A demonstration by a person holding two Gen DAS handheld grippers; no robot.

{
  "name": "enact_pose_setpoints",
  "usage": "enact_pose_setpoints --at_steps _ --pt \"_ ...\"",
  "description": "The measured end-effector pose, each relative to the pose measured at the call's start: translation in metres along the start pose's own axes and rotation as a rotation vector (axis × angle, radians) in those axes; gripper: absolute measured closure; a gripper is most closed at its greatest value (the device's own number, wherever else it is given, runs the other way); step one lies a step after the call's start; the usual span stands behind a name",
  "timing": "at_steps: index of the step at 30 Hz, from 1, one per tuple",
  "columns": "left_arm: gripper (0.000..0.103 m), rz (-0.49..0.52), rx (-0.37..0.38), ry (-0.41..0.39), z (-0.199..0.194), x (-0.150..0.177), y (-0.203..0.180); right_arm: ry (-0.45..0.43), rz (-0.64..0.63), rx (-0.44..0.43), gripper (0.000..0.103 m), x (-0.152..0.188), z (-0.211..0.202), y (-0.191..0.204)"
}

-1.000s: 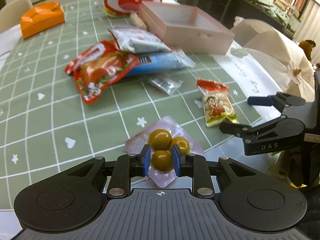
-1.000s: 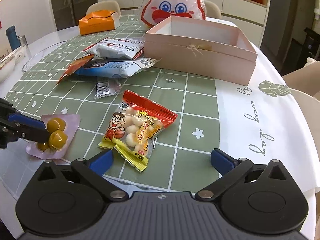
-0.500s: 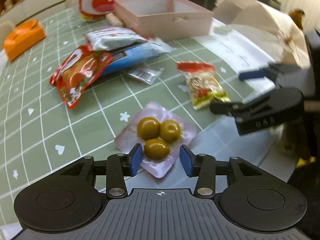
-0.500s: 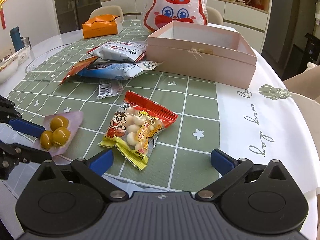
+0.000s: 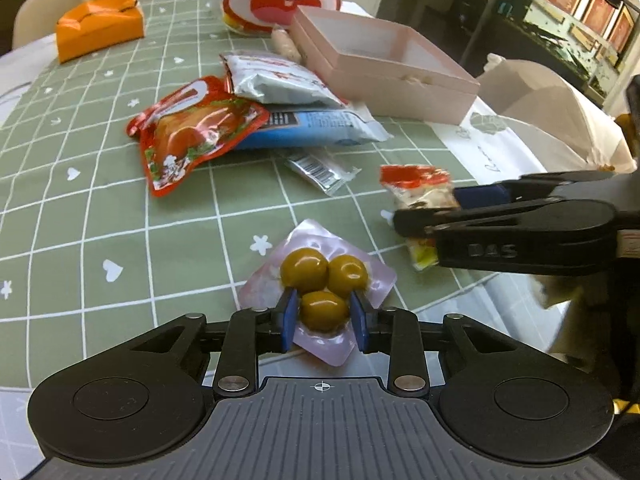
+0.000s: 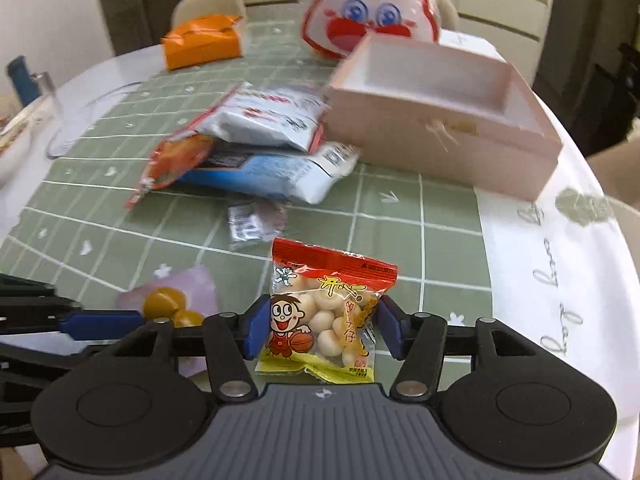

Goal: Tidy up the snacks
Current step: 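Lift both held snacks and carry them toward the open pink box, then lower both snacks into the pink box and open both grippers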

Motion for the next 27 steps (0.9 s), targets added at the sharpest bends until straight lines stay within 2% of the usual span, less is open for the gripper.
enact_pose_setpoints --at_steps 6,12,16,21,23,24,26,27 --pt "0.071 0.045 -0.003 -0.065 -0.011 -0.005 -0.013 -0.02 -0.005 -0.022 0.049 -0.007 -0.022 -0.023" --pt "0.071 0.051 0.027 -0.182 -0.029 -0.044 -0.027 -0.072 0.0 -0.026 0.049 -0.027 -0.042 -0.051" --pt "0.072 0.054 0.068 -0.272 -0.038 -0.106 -0.035 -0.162 0.01 -0.046 0.049 -0.061 -0.054 -0.071" --pt "0.072 0.056 0.102 -0.372 -0.026 -0.206 -0.042 -0.247 -0.046 0.008 0.049 -0.117 -0.036 -0.092" --pt "0.071 0.021 0.135 -0.369 -0.001 -0.244 -0.04 -0.253 -0.041 0.009 0.048 -0.137 -0.017 -0.103" --pt "0.071 -0.032 0.165 -0.355 0.018 -0.261 -0.034 -0.246 -0.046 0.008 0.045 -0.145 -0.007 -0.107" --pt "0.071 -0.138 0.189 -0.309 0.053 -0.278 -0.02 -0.185 -0.07 0.029 0.04 -0.156 0.016 -0.112" --pt "0.074 -0.168 0.173 -0.293 0.067 -0.282 -0.013 -0.161 -0.067 0.034 0.04 -0.156 0.023 -0.114"
Point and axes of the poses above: each gripper's, at about its wrist camera, not at the fingertips, and z roughly the way its jaws point, y to its left, x to its underside, the point moved 5 cm from there along z, roughly the way its jaws point, and after that the axes turned 2 degrees about x, right-handed, at the moved point
